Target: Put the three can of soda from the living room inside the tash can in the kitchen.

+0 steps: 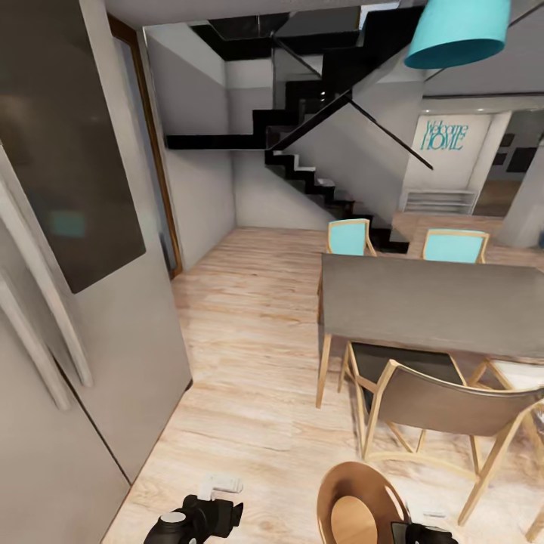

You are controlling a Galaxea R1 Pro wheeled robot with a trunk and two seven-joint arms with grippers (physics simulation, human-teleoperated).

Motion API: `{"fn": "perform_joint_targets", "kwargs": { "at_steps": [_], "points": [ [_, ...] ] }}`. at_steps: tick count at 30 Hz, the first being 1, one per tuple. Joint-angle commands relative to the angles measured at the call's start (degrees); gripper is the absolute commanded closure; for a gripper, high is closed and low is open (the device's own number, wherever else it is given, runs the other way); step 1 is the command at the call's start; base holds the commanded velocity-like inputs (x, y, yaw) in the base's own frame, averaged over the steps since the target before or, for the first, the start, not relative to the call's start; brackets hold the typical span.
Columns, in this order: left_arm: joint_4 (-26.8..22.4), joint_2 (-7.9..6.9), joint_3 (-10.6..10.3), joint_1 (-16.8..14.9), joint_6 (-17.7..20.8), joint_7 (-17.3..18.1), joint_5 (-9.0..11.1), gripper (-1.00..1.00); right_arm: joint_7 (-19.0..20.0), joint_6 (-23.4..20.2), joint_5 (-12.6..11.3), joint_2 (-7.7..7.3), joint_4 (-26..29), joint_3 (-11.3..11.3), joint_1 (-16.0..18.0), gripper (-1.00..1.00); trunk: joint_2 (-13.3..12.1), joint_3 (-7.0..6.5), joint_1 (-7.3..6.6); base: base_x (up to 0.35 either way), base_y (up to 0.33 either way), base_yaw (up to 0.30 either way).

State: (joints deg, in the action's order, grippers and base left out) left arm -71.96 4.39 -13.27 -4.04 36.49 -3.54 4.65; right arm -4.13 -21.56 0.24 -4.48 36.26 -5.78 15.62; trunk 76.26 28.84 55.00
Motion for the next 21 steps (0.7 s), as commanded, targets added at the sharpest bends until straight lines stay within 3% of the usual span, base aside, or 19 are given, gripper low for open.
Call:
{"fn": "perform_joint_targets", "kwargs": {
  "at_steps": [1,16,21],
  "points": [
    [-0.06,0.00,-0.03,0.00,0.02,0.01,0.04,-1.00,0.39,0.03,-0.24,0.00,0.04,-0.02,0.02,1.00,0.00,-0.05,0.00,0.000,0.000,-0.274],
    [-0.63,0.00,-0.20,0.17,-0.05,-0.01,0.10,-1.00,0.60,0.02,-0.24,0.00,0.00,-0.02,0.02,1.00,0.00,-0.99,0.00,0.000,0.000,-0.246],
    [-0.48,0.00,-0.38,0.17,-0.09,-0.04,0.10,-1.00,0.61,0.02,-0.24,0.00,-0.04,-0.02,0.02,1.00,-2.00,-2.23,-1.10,0.000,0.000,-0.232]
  ]
}}
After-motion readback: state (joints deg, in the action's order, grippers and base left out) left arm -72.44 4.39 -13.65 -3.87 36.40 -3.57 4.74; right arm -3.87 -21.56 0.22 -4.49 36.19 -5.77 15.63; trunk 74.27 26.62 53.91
